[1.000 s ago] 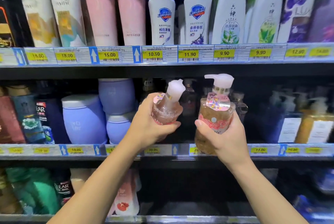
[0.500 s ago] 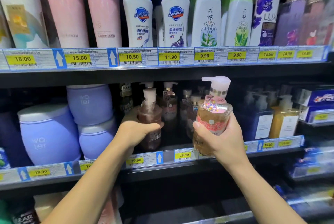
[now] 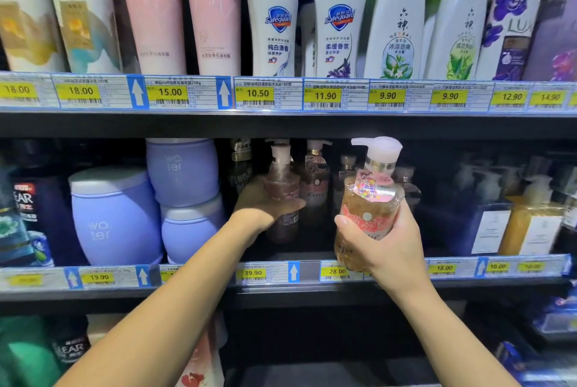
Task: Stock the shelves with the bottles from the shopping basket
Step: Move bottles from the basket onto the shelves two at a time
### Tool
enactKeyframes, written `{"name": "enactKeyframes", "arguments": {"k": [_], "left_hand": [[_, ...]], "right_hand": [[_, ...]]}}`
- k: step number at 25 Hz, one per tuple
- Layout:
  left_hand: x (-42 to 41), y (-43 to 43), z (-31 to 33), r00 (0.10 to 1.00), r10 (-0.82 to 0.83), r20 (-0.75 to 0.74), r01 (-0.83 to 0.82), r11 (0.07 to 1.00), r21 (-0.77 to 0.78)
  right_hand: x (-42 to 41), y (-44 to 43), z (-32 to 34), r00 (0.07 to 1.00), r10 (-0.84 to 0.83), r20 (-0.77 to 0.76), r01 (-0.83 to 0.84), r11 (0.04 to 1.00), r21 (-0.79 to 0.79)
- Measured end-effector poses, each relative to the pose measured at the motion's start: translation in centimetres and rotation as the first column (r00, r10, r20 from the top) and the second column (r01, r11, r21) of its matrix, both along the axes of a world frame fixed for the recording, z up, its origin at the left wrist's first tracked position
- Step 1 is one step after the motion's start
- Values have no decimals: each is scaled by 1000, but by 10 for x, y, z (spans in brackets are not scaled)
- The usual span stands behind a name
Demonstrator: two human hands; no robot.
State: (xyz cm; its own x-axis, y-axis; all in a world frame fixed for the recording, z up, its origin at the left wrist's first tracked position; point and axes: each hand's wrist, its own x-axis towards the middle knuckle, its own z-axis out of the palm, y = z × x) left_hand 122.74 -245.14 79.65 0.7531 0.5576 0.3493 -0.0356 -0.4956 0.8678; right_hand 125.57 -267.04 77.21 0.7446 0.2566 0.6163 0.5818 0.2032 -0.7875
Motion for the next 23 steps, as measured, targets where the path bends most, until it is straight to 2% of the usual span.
{"name": "enactKeyframes", "arguments": {"k": [3, 5, 7, 8, 10, 12, 14, 17, 20, 23], "left_hand": [[-1, -1, 2, 999, -15, -30, 15, 1000, -1], [-9, -3, 4, 984, -4, -178, 11, 999, 41], [-31, -8, 4, 899, 107, -425, 8, 966, 259], [-43, -10, -1, 858, 197, -474, 8, 918, 396], [-66, -15, -13, 851, 275, -448, 37, 819, 573], [-79, -22, -24, 850, 275, -449, 85, 770, 632], [-79, -26, -35, 847, 346, -403, 52, 702, 711], [-81, -28, -46, 897, 413, -160, -68, 486, 871], [-81, -21, -56, 926, 370, -75, -51, 319, 947], [-79, -19, -58, 937, 341, -80, -18, 274, 962]], "right_hand": [[1, 1, -1, 1000, 4, 9, -4, 1000, -12], [2, 1, -2, 1000, 5, 22, -5, 1000, -9], [3, 1, -2, 999, -1, 47, 2, 1000, -8], [3, 1, -2, 998, -5, 55, 6, 1000, -14], [5, 3, 0, 998, -16, 59, 19, 999, -44], [7, 7, 2, 998, -39, 52, 44, 994, -98], [9, 12, 5, 996, -55, 71, 65, 986, -156], [9, 18, 6, 983, -108, 151, 147, 949, -279], [8, 26, 2, 970, -191, 147, 236, 875, -422], [7, 27, 2, 968, -235, 88, 246, 821, -516]]}}
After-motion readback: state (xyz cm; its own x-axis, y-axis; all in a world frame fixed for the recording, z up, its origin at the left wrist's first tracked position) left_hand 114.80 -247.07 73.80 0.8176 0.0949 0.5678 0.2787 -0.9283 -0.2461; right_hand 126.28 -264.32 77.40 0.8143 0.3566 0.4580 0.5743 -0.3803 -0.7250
